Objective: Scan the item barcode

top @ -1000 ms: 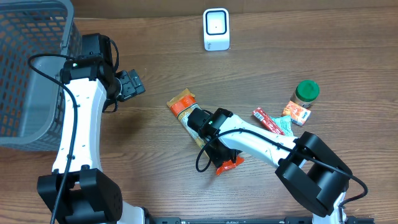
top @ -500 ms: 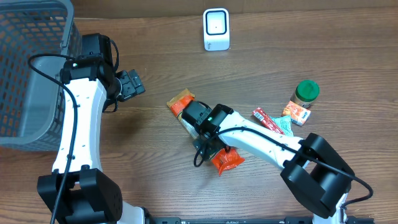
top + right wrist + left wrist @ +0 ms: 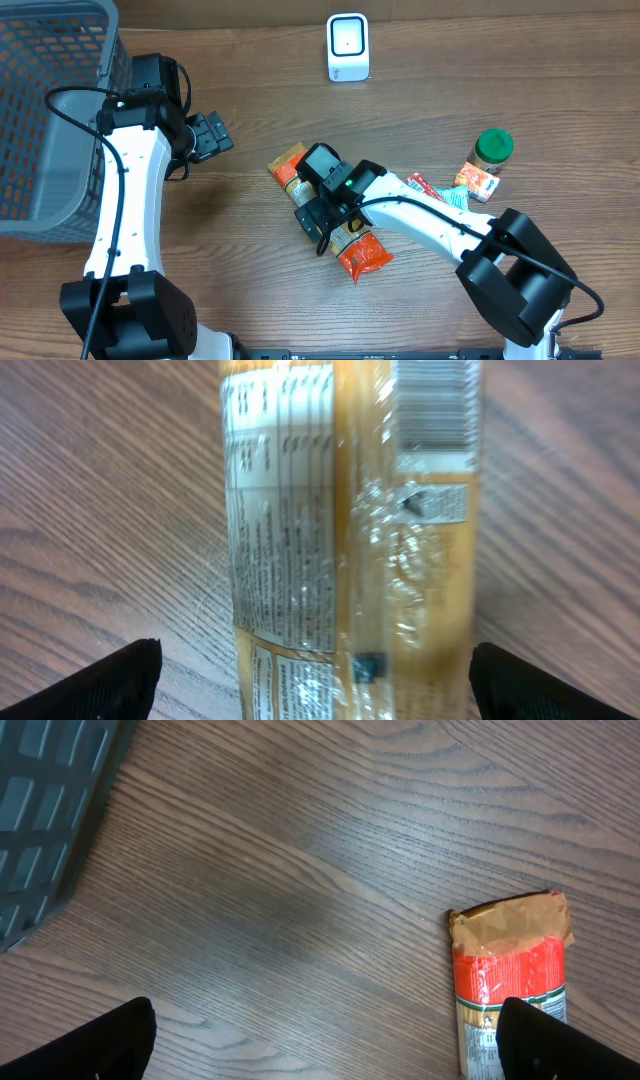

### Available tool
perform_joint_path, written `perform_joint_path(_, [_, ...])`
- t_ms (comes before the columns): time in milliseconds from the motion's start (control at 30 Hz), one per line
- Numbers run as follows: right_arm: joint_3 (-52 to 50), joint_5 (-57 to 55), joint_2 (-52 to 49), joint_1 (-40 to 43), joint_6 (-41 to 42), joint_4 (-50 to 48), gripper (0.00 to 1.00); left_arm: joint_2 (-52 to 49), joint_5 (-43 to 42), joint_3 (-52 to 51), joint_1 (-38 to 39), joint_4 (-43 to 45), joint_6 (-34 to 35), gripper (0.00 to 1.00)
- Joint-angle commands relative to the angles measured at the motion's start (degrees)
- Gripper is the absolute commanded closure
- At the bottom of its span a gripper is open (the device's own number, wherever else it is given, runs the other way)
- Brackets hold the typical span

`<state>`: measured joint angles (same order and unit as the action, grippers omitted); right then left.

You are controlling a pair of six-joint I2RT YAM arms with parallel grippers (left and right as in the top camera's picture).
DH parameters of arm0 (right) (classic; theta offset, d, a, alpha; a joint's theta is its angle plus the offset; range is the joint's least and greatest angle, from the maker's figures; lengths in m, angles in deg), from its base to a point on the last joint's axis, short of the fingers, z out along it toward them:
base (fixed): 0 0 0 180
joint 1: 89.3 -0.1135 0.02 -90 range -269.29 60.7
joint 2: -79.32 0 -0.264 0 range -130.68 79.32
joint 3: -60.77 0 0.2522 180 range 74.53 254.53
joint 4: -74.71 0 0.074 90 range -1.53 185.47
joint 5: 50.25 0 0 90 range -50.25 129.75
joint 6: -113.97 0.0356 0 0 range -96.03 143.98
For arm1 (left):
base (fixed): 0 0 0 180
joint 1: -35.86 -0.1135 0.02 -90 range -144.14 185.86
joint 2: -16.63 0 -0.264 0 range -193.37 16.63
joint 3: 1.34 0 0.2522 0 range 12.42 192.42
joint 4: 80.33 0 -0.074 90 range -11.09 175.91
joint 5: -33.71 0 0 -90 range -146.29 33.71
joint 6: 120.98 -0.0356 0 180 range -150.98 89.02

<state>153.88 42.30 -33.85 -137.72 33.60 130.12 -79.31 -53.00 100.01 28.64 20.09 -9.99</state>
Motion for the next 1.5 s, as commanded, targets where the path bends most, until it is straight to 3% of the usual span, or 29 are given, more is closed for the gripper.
perform_joint_path(0, [-2.71,1.77,1.92,0.02,-0.74,-1.95,0.0,0.81,0.5,0.92,0.13,0.02,-0.66,0.0])
perform_joint_path(267, [-5.49,2.56,1.9,0.02,-0.37,-3.72,0.02,0.81,0.5,0.92,0.13,0.02,-0.63,0.0])
perform_joint_path(333, [-5.49,3.78,1.9,-0.04,2.91,-3.67,0.03,0.81,0.5,0.92,0.13,0.02,-0.63,0.0])
perform_joint_path(500, [-5.49,11.43,1.9,-0.44,23.85,-5.11,0.0,0.81,0.5,0.92,0.13,0.02,-0.63,0.0])
perform_joint_path(700, [-5.49,15.3,1.9,-3.74,25.33,-8.76,0.0,0.81,0.5,0.92,0.13,0.02,-0.66,0.0])
perform_joint_path(833, [-5.49,9.18,1.9,-4.72,25.55,-8.74,0.0,0.81,0.5,0.92,0.13,0.02,-0.66,0.0])
perform_joint_path(1133, [-5.49,-10.8,1.9,-4.72,35.6,-9.6,0.0,0.81,0.52,0.92,0.13,0.02,-0.66,0.0])
perform_joint_path(1467, [-5.49,-12.59,1.88,-6.08,35.58,-13.35,0.0,0.81,0.5,0.92,0.13,0.02,-0.63,0.0])
